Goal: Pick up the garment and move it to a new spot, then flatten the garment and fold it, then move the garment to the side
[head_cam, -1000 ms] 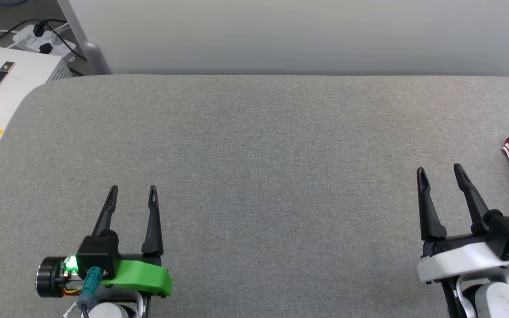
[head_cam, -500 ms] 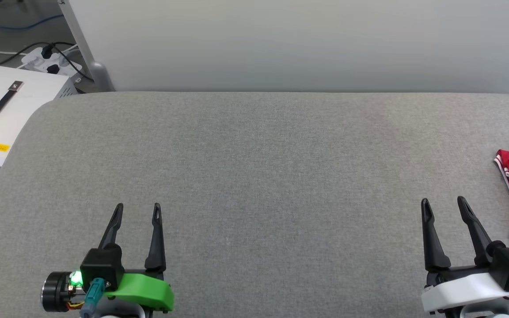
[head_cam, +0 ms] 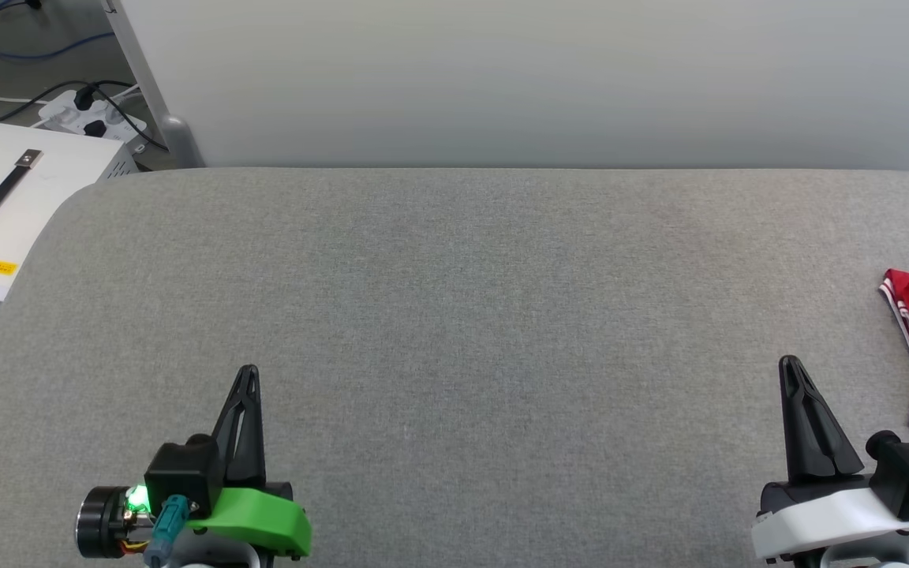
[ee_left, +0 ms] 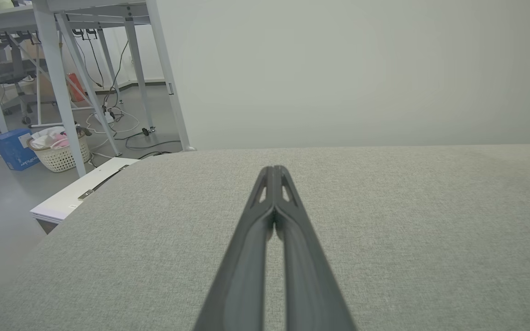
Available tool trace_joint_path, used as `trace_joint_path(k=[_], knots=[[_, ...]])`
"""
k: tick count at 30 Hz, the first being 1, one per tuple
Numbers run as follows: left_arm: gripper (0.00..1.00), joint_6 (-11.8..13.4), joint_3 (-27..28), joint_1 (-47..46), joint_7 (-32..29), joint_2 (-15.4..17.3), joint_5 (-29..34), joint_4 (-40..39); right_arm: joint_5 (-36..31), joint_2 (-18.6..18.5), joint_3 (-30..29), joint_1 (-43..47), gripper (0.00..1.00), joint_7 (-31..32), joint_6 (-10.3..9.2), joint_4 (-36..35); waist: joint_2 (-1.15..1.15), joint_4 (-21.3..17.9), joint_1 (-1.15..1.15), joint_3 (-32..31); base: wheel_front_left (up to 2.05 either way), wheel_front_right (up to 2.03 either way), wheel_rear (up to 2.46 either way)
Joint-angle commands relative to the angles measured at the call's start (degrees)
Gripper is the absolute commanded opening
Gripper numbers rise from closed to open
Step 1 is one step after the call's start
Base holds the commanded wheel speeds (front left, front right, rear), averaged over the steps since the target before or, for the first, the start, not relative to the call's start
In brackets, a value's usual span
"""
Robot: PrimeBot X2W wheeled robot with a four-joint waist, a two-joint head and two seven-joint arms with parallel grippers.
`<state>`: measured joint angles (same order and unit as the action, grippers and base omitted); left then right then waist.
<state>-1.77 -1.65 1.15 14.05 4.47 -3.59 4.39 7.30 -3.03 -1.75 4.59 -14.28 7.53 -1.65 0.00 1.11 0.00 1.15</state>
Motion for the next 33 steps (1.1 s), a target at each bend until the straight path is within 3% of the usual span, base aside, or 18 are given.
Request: trace_joint_path(k=[1, 33], knots=[[0.0, 0.1, 0.1, -0.1, -0.3, -0.1, 0.2, -0.2, -0.4, 0.0, 0.1, -0.2, 0.0, 0.5, 0.0, 0.1, 0.0, 0.0, 0.0, 0.0, 0.0, 0.0, 0.0], [0.0, 0.6, 0.5, -0.4, -4.2, -0.5, 1.2, -1.4, -2.3, 0.0, 0.6, -1.5, 0.0, 4.4, -0.01, 0.5, 0.0, -0.3, 0.0, -0.3, 0.0, 0.0, 0.0]])
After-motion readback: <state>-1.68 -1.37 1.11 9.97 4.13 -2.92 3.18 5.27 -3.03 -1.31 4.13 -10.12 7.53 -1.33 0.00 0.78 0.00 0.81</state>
